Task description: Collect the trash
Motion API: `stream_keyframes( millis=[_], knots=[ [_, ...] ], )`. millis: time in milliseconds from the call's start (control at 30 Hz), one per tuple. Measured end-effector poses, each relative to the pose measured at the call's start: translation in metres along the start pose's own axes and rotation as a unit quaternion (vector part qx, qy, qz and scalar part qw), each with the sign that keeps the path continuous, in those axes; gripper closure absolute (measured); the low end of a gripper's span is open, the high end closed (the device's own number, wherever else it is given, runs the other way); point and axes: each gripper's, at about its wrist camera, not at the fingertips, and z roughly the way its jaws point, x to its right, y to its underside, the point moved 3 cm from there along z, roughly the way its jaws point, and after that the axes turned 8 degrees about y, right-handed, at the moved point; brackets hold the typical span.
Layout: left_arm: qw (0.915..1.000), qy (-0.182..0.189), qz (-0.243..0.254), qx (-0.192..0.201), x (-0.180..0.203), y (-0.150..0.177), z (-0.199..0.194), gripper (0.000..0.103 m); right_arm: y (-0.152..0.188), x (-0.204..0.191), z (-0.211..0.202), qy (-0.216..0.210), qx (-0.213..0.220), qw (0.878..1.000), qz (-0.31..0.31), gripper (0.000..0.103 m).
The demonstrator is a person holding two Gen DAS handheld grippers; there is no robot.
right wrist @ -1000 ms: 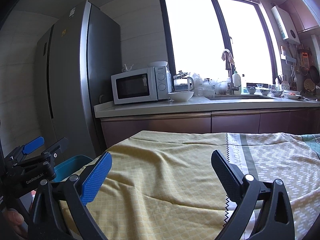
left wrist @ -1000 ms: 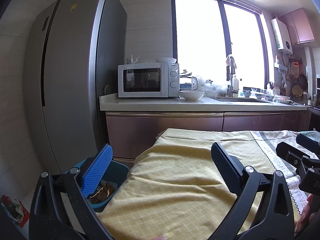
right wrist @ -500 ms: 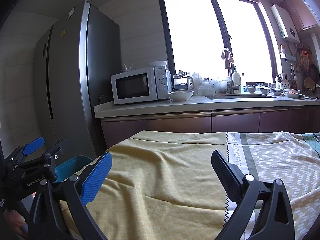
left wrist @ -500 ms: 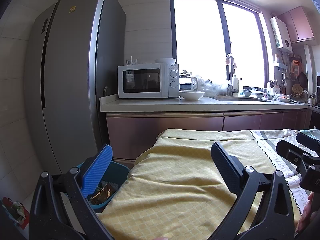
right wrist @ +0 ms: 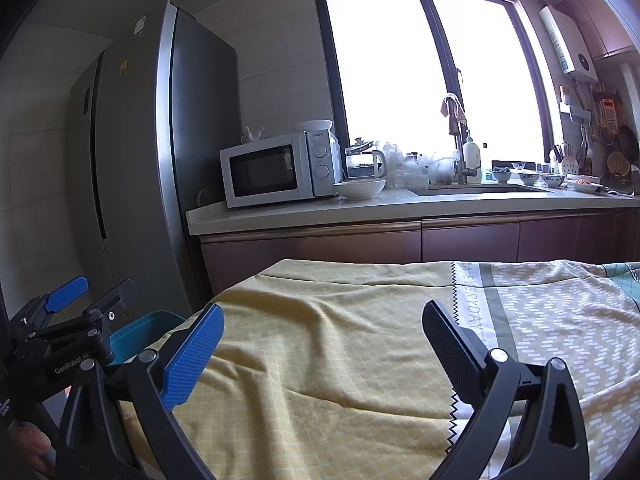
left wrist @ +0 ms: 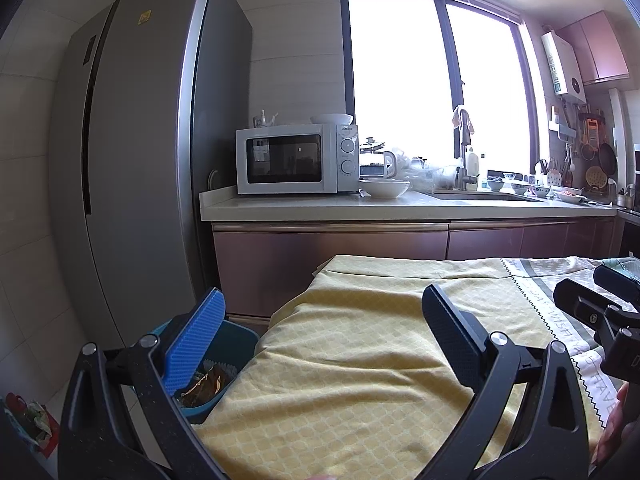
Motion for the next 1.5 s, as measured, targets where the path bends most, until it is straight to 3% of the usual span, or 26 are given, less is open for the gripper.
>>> stream_keyframes(
  millis=[1500],
  knots=[
    [0.9999,0.002,0.009,-0.009,0.0053,0.0032,0.0078,0.006,0.0041,0.0027,0.0006,0.004,-0.003,1.0,0.009,0.007]
  ],
)
